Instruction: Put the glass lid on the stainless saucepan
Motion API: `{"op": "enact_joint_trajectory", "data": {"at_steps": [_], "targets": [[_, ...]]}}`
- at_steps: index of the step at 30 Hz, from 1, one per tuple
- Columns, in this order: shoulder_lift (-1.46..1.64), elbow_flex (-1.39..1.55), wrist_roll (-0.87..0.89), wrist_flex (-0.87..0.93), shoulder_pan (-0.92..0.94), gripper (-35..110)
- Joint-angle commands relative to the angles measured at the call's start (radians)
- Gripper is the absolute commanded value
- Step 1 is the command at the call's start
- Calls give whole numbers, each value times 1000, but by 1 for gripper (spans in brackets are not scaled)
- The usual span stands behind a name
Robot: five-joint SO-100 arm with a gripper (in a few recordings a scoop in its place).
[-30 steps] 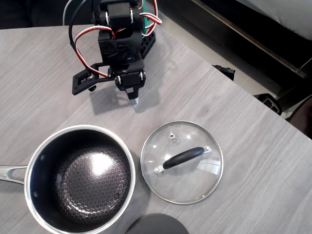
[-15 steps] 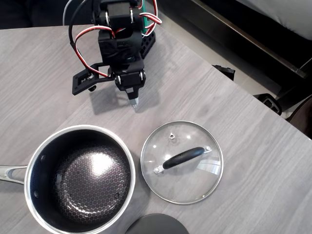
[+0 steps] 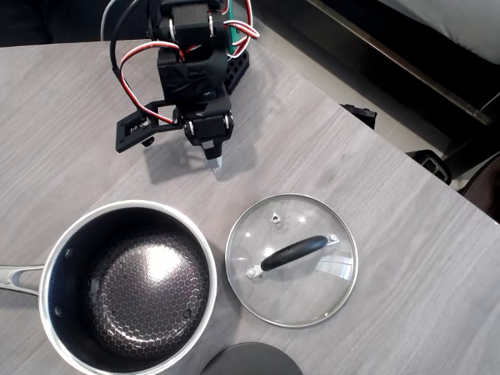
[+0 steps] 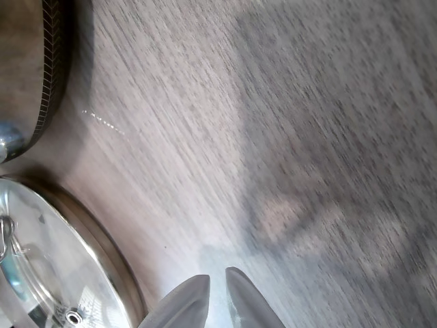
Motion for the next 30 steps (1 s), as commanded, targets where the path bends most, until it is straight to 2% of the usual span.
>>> {"op": "enact_joint_trajectory", "data": {"at_steps": [1,30], "targets": [[28,8,0,3,5,0],[28,8,-11,3,-34,0]]}}
